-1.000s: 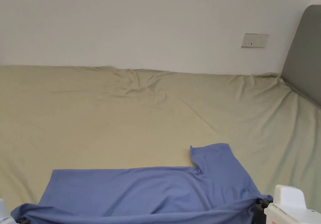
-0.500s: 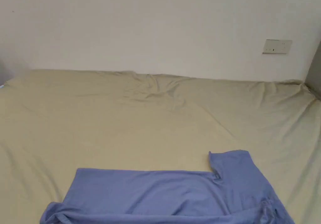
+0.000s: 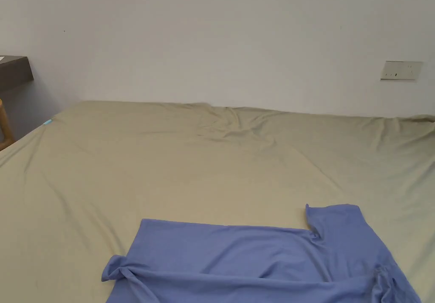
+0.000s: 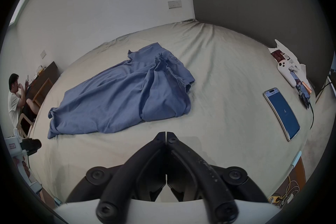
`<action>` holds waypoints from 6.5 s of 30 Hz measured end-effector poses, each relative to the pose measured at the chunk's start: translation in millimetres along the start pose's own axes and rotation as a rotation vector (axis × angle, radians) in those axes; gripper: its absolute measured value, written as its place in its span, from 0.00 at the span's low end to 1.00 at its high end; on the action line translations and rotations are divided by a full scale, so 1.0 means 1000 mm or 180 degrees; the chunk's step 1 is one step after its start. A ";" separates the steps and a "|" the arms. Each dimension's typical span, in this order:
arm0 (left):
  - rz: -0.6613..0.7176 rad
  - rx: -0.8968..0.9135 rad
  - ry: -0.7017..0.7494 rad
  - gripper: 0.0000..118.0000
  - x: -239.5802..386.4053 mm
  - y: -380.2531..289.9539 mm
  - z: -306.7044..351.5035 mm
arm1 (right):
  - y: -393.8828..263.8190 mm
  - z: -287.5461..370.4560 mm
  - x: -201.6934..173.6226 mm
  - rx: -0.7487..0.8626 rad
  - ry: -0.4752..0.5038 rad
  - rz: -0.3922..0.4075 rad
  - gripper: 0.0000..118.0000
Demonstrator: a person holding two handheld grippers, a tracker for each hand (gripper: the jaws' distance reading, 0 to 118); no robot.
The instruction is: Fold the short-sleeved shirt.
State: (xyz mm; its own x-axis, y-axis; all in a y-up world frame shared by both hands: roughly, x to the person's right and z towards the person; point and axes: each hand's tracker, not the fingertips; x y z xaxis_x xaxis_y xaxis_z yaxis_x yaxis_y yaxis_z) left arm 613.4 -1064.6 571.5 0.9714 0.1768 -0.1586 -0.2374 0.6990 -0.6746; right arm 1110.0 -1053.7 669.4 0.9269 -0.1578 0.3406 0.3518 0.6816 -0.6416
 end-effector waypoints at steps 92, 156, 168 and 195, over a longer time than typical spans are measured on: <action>-0.0048 0.0259 -0.0346 0.00 -0.008 0.034 0.056 | -0.007 0.051 -0.006 -0.0172 0.0198 0.0062 0.01; -0.0630 -0.0366 -0.0213 0.06 0.023 0.084 -0.039 | 0.122 -0.082 0.035 -0.0521 -0.0217 0.0576 0.03; -0.0004 -0.0101 -0.0236 0.05 -0.049 0.009 0.099 | 0.032 0.061 0.068 -0.0104 -0.0072 0.0190 0.03; 0.0343 -0.0150 -0.0801 0.68 -0.046 -0.023 0.109 | -0.028 0.129 0.078 0.0850 0.0133 -0.0438 0.81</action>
State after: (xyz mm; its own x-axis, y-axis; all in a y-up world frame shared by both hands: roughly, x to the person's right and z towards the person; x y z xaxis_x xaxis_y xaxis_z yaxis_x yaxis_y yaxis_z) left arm 573.6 -1013.4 672.7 0.9065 0.4191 -0.0511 -0.3328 0.6348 -0.6973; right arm 1155.8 -993.2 802.8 0.8795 -0.2871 0.3796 0.4326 0.8147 -0.3861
